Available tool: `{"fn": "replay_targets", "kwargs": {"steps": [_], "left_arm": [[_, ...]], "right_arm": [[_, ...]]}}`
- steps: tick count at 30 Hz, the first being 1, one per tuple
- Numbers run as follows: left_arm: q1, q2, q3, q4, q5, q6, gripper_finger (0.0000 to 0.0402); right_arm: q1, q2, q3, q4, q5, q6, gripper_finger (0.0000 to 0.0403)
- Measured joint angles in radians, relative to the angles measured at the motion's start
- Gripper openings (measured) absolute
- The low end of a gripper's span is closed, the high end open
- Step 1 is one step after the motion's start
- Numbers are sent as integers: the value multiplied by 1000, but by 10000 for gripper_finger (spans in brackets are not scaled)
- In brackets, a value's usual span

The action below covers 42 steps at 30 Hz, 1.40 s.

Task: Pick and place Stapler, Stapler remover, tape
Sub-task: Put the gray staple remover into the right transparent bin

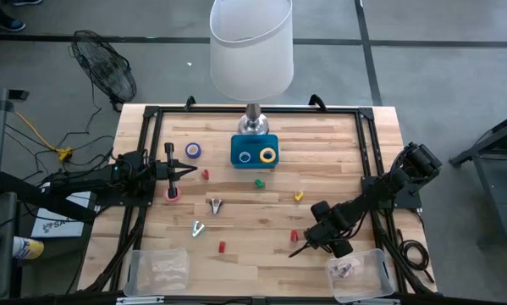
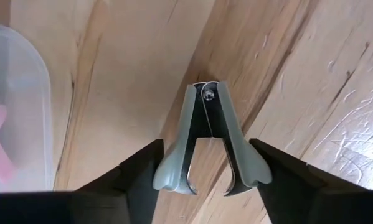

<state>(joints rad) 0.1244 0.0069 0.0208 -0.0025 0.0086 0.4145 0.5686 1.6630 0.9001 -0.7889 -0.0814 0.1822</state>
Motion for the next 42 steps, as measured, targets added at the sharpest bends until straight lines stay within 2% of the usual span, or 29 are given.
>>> {"fn": "replay_targets", "kwargs": {"steps": [11,17,22,26,38,42], "left_arm": [[0,0,0,0,0,0,1],[0,0,0,0,0,0,1],[0,0,0,0,0,0,1],[0,0,0,0,0,0,1],[0,0,0,0,0,0,1],[0,0,0,0,0,0,1]], "right_arm": [[0,-1,2,-1,-1,3,159],[0,-20,2,-13,-2,86,128],[0,-81,2,-35,-6,182,108],[11,-146,2,-57,-51,298,104],[196,-308,3,-79,-223,612,109],[275,-316,3,-78,-235,688,109]]}}
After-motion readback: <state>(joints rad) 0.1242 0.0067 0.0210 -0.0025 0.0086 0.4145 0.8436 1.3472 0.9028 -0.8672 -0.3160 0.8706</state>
